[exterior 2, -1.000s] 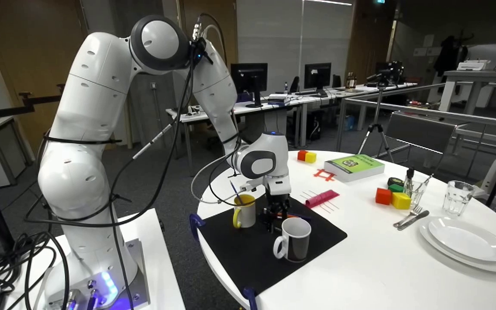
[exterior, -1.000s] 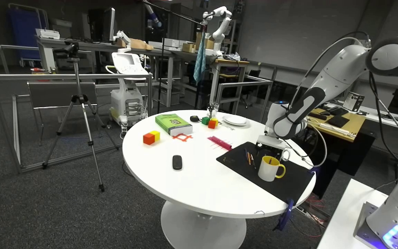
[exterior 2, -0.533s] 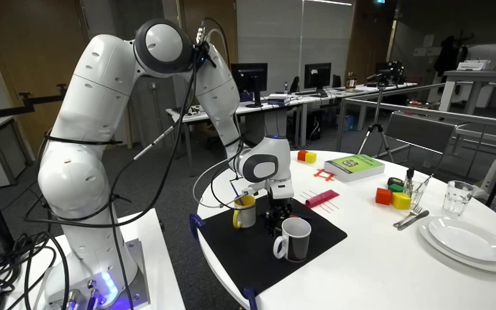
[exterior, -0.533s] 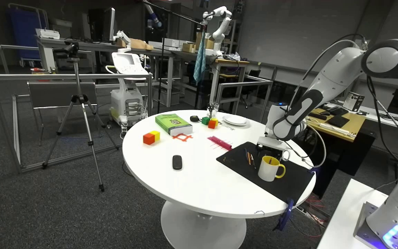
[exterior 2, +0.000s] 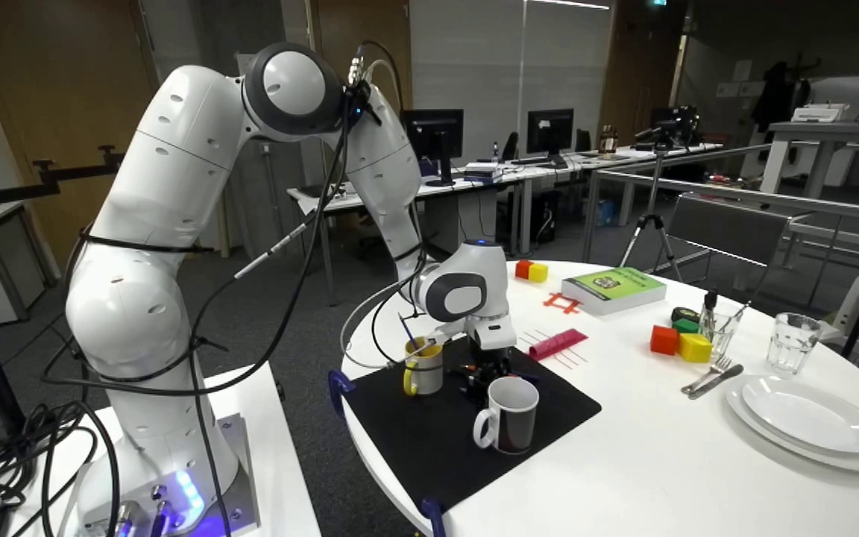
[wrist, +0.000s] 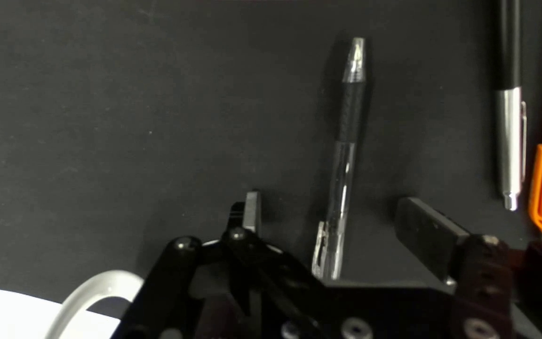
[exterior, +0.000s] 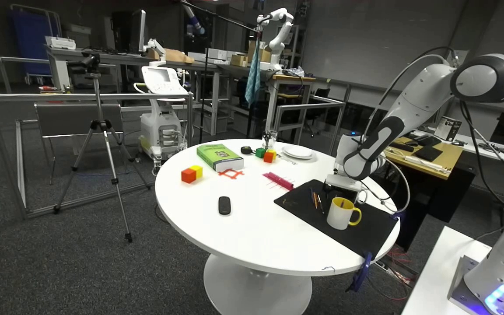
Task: Pick up one pen and put in the mug on the right
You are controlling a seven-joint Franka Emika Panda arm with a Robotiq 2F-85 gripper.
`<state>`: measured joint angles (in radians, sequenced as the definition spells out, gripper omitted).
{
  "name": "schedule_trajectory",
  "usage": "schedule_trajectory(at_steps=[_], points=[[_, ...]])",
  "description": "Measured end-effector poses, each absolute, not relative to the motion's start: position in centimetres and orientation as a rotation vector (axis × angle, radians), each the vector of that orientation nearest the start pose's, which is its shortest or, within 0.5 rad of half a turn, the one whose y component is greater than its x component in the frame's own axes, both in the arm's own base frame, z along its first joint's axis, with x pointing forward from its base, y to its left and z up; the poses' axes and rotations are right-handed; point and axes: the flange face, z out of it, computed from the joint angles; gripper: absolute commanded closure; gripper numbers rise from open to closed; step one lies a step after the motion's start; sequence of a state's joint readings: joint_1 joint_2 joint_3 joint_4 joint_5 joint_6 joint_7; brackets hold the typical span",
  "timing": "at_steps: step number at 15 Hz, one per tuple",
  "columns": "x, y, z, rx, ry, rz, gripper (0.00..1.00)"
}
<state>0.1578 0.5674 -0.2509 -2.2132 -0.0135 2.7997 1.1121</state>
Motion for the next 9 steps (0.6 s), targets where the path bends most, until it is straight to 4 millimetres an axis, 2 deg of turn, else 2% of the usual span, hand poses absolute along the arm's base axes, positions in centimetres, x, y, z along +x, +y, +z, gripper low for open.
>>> schedule_trajectory(at_steps=[6, 7, 9], points=[[54.93, -5.88, 13.48, -2.734, 1.730, -0.181, 0.95], [54.96, -5.95, 13.54, -2.736, 1.726, -0.182, 1.00], [55.00, -6.02, 13.61, -2.741, 1.718, -0.185, 0.96]])
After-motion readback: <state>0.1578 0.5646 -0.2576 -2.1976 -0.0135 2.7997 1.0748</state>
